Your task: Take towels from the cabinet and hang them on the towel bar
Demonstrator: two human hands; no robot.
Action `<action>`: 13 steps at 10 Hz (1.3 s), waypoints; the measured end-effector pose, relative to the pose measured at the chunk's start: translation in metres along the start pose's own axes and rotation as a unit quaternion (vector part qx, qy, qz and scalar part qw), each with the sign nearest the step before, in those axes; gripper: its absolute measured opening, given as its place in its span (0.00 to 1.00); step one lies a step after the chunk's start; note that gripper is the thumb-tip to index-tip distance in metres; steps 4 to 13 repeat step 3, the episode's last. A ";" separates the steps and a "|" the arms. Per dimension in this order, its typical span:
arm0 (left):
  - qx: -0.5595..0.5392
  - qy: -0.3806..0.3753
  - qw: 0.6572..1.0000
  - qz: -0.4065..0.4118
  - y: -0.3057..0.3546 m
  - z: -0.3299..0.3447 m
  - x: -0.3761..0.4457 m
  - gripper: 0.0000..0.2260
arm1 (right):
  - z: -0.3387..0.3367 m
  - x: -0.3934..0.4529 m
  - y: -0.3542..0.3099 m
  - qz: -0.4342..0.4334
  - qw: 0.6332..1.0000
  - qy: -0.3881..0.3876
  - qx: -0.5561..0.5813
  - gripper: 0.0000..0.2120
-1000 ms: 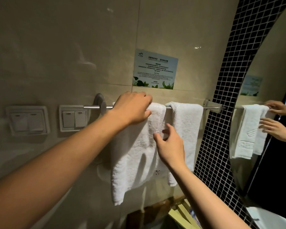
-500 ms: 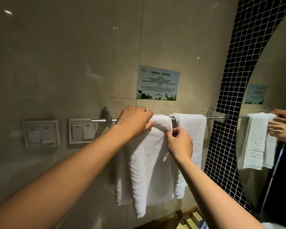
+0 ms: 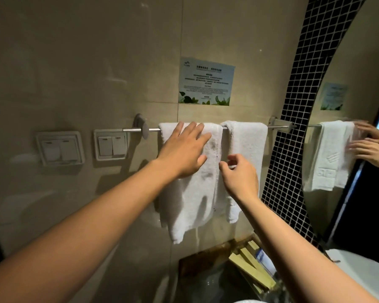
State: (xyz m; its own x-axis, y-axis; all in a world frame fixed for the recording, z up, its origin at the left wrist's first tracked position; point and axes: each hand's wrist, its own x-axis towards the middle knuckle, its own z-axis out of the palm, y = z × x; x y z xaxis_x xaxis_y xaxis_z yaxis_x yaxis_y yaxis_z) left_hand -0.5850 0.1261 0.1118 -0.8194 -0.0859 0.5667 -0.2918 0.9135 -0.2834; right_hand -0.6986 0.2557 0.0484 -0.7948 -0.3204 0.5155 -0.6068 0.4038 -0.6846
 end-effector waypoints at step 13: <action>-0.181 -0.146 0.971 0.054 0.021 0.040 -0.038 0.31 | -0.029 -0.056 0.000 -0.043 0.953 -0.116 -0.277 0.25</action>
